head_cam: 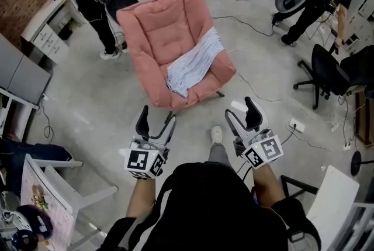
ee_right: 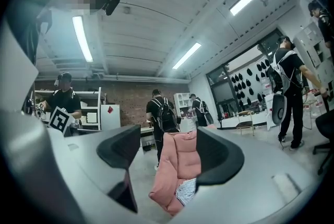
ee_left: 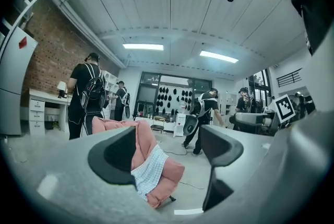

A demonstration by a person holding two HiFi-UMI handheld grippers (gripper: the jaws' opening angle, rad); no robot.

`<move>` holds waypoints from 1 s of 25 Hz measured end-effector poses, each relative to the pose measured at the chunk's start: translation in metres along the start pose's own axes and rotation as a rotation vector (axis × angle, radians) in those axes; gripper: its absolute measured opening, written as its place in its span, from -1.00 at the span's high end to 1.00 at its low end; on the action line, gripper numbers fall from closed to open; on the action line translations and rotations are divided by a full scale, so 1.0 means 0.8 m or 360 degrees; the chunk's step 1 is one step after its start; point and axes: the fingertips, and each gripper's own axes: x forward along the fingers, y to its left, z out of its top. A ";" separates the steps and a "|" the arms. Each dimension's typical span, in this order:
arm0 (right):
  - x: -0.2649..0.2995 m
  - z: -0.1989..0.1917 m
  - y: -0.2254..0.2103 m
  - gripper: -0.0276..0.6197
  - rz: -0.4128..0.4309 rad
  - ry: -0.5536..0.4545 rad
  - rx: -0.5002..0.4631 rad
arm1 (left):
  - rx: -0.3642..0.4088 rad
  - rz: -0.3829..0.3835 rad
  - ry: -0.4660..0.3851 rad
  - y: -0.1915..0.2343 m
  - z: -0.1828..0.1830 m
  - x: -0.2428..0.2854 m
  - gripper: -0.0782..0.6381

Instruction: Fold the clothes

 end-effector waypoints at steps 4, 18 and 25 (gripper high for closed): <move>0.034 -0.007 -0.037 -0.09 0.0023 -0.0006 0.0052 | 0.0023 0.0031 -0.0010 0.008 0.001 0.036 -0.27; 0.215 0.014 -0.211 0.12 0.0259 0.0033 0.0015 | 0.0050 0.0233 0.0014 0.054 0.002 0.240 -0.21; 0.283 -0.015 -0.277 0.23 0.0386 0.0170 0.0016 | 0.0030 0.0368 0.0141 0.080 -0.041 0.317 -0.11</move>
